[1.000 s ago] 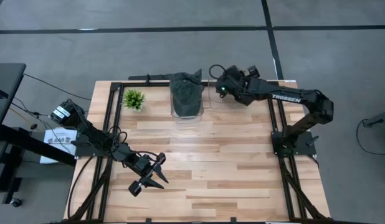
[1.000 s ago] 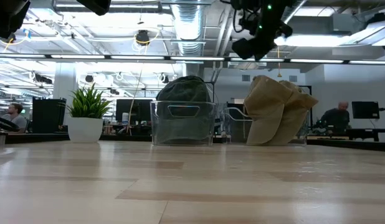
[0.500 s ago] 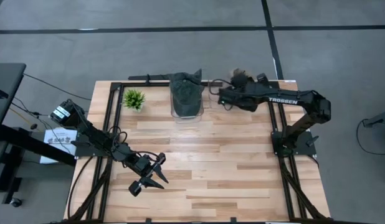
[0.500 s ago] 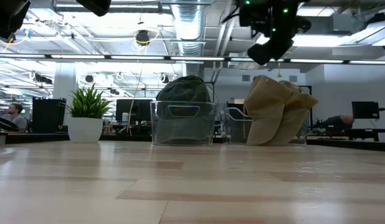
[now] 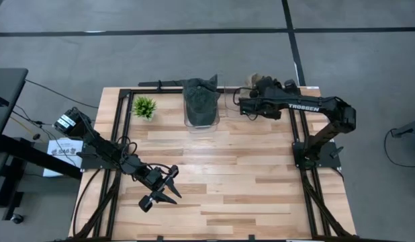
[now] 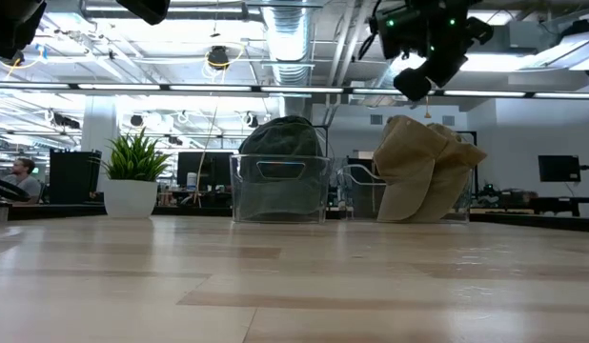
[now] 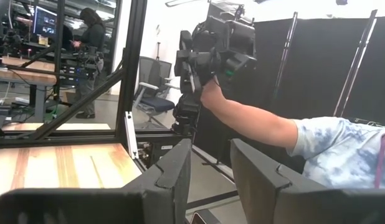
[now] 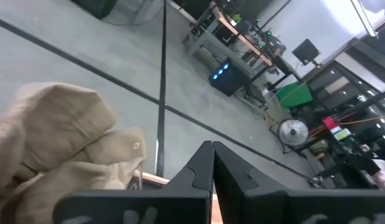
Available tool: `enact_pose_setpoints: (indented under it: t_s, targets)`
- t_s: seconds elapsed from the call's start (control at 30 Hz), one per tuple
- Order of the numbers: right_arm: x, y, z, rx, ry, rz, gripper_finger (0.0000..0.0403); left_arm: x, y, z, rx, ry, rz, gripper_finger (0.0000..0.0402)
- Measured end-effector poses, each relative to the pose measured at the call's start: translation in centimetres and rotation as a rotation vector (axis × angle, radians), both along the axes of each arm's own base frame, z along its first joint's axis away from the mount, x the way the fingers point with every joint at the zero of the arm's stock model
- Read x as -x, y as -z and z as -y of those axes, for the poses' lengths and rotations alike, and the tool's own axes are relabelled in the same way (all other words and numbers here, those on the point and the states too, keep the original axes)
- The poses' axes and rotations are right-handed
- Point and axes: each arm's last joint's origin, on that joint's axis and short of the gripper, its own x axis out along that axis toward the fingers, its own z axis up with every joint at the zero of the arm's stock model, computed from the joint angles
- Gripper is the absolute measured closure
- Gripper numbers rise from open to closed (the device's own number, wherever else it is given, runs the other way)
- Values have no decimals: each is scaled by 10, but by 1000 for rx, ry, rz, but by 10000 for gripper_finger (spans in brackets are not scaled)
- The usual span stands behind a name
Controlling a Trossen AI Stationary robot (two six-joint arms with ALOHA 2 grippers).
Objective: Pick & Place hat
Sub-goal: Put the brown cap into the right transparent bin
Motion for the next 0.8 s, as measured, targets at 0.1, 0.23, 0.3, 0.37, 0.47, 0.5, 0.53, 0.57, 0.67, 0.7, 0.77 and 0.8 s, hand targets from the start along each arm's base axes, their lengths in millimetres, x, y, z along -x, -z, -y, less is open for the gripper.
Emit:
enact_pose_setpoints:
  t_s: [0.1,0.23,0.3,0.37,0.47,0.5,0.53,0.57,0.67,0.7,0.77,0.8]
  targets:
    - [3,11,1,-6,8,-26,403,0,0,0,0,0,0,291]
    - [10,28,4,-24,26,-74,403,0,0,0,0,0,0,291]
    - [12,35,3,-25,33,-77,403,0,0,0,0,0,0,291]
    - [14,40,2,-24,37,-82,403,0,0,0,0,0,0,291]
    - [17,48,1,-30,36,-100,403,0,0,0,0,0,0,291]
    - [18,50,1,-32,37,-105,403,0,0,0,0,0,0,291]
    - [18,51,0,-31,39,-102,403,0,0,0,0,0,0,291]
    - [19,52,0,-31,40,-101,403,0,0,0,0,0,0,291]
    - [18,54,-2,-30,31,-101,403,0,0,0,0,0,0,291]
    - [17,55,-3,-29,26,-97,403,0,0,0,0,0,0,291]
    - [16,56,-5,-27,16,-92,403,0,0,0,0,0,0,291]
    - [16,56,-6,-26,12,-88,403,0,0,0,0,0,0,291]
